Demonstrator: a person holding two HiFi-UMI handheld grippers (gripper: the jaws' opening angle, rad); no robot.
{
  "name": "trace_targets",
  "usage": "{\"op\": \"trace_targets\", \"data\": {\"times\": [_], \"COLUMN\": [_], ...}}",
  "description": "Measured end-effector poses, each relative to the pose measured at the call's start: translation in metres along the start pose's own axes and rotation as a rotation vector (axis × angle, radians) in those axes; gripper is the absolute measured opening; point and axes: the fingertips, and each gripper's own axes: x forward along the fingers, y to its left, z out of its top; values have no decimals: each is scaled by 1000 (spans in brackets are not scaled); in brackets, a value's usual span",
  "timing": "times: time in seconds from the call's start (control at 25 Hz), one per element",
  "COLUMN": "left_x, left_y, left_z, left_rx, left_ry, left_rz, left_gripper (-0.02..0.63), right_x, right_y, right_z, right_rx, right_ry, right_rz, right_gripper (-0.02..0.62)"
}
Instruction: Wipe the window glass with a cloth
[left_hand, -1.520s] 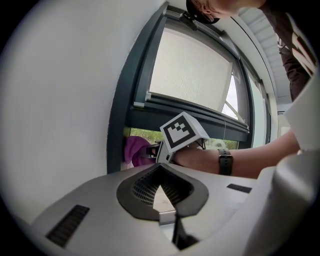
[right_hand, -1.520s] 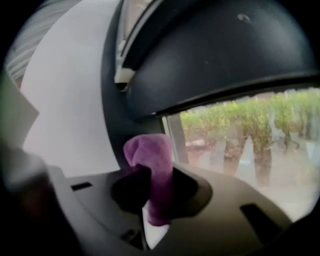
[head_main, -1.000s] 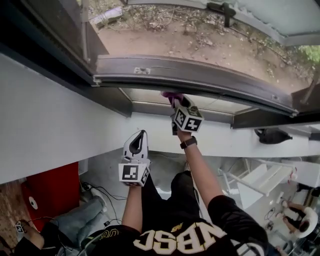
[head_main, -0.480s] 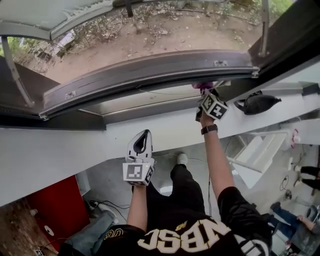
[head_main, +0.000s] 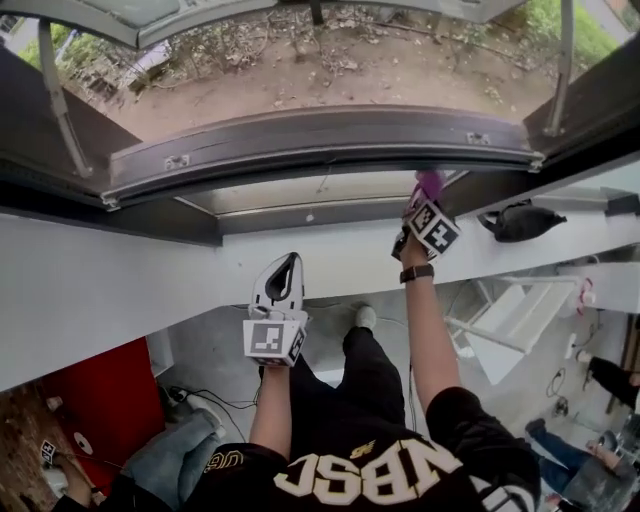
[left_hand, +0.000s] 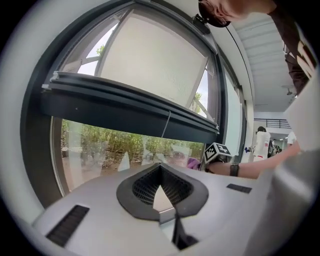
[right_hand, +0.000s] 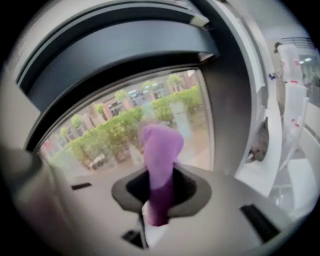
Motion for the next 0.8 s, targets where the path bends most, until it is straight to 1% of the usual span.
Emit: {"op": "trace_targets", "data": {"times": [0.2,0.28,0.36,0.4,0.48,0.56,0.64,0.68,0.76,0.8], "left_x": [-48,-71,-92,-103,-123,-139,-150,-153,-159,-161], "left_y": [68,108,144,157,177,193,204,208,216,219], "left_z": [14,21,22,19,13,15,21,24,28,28], "left_rx": [32,33,35,31,18,10,13,13,2,-9], "left_ry": [24,21,16,13,8,4,-3,-7,-12,-11], "left_rz": [55,106,157,171,193,227,248,254,264,269], "left_gripper": [18,18,18,18,18,18,18,18,18,18], "right_x": [-18,-29,-42,-49,-60,-63,-59,-53,-39,-32], "right_y": [159,239,317,351,412,468,511,526,539,536], "right_z": [-160,-214,-256,-273,-297,-307,-303,-298,-286,-282], "right_rx": [-304,-431,-542,-581,-631,-657,-668,-665,-631,-603], "right_ry": [299,370,394,397,395,383,359,346,331,334], "right_rz": [296,452,602,662,762,848,889,886,833,791], "right_gripper": [74,74,74,74,74,74,74,74,74,74]}}
